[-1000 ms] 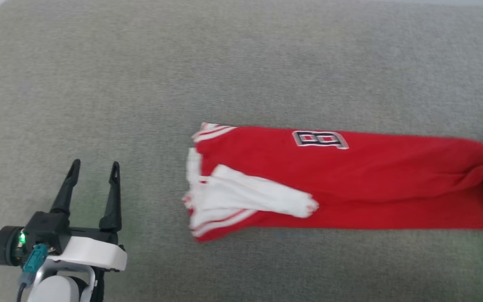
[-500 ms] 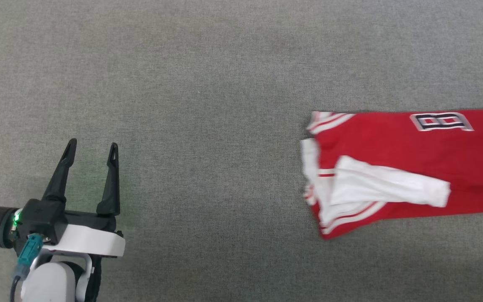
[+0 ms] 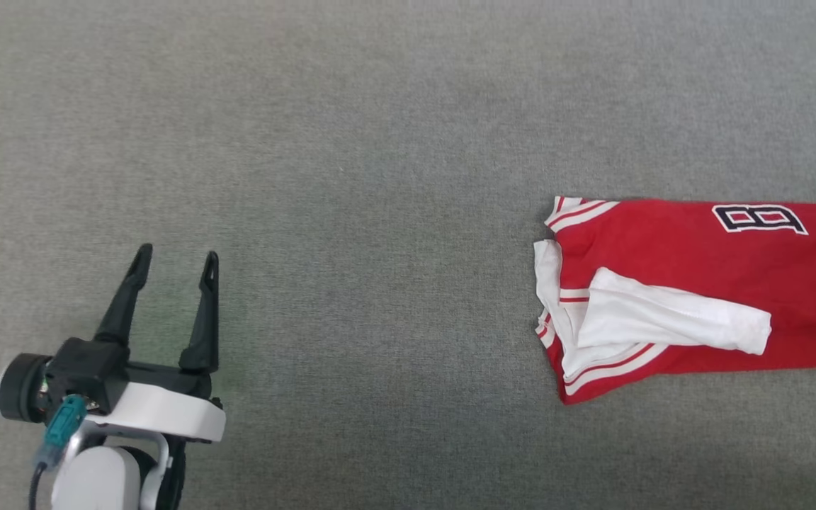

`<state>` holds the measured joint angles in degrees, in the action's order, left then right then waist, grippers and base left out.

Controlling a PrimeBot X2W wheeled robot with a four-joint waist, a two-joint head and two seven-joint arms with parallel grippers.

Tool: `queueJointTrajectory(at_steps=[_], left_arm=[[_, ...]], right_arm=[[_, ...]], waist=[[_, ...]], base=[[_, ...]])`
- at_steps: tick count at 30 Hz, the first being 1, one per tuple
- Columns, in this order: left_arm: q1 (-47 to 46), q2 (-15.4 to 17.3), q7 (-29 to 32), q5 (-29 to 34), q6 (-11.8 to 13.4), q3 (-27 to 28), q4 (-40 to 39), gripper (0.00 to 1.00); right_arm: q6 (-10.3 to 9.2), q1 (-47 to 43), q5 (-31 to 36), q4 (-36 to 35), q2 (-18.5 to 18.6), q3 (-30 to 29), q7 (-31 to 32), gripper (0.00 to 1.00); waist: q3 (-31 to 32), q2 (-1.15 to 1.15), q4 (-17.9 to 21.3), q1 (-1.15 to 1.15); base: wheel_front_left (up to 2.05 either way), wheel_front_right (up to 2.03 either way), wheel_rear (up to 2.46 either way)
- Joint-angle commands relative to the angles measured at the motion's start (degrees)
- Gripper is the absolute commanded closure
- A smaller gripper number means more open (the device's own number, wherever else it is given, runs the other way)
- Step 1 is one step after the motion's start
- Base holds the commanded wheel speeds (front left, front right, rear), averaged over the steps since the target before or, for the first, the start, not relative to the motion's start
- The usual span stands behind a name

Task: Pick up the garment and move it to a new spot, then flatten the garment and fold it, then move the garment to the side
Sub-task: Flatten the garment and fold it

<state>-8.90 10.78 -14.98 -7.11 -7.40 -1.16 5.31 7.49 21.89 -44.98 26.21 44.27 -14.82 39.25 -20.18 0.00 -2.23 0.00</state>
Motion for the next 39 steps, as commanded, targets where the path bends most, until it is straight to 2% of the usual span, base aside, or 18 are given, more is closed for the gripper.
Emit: queueJointTrajectory(at_steps=[1, 11, 18, 27, 39], left_arm=[[0.62, -0.33, -0.27, -0.82, -0.10, -0.22, 0.30, 0.00], [1.72, -0.06, -0.27, -3.25, -0.02, -3.36, 2.27, 0.00], [1.84, -0.46, -0.27, -3.07, 0.00, -4.48, 2.75, 0.00], [1.24, -0.06, -0.27, -3.45, 0.00, -4.21, 3.05, 0.00], [-0.29, -0.37, -0.27, -3.03, 0.00, -3.69, 4.42, 0.00]], right_arm=[[0.01, -1.14, -0.72, -2.14, -0.79, 1.58, 0.10, 1.00], [0.01, -5.90, -1.60, -21.58, -4.16, 14.97, 3.08, 1.00], [0.01, -5.12, -0.44, -27.40, -8.14, 22.13, 4.16, 1.00], [0.01, -2.35, 0.87, -26.65, -13.17, 30.60, 3.95, 1.00], [0.01, 1.32, 0.19, -19.84, -14.97, 37.61, -0.35, 1.00]], waist=[[0.88, 0.00, -0.50, 0.00], [4.87, 0.00, -3.07, 0.00], [6.00, 0.00, -4.72, 0.00], [5.81, 0.00, -6.12, 0.00], [4.71, 0.00, -6.20, 0.00]], base=[[0.00, 0.00, 0.00], [0.00, 0.00, 0.00], [0.00, 0.00, 0.00], [0.00, 0.00, 0.00], [0.00, 0.00, 0.00]])
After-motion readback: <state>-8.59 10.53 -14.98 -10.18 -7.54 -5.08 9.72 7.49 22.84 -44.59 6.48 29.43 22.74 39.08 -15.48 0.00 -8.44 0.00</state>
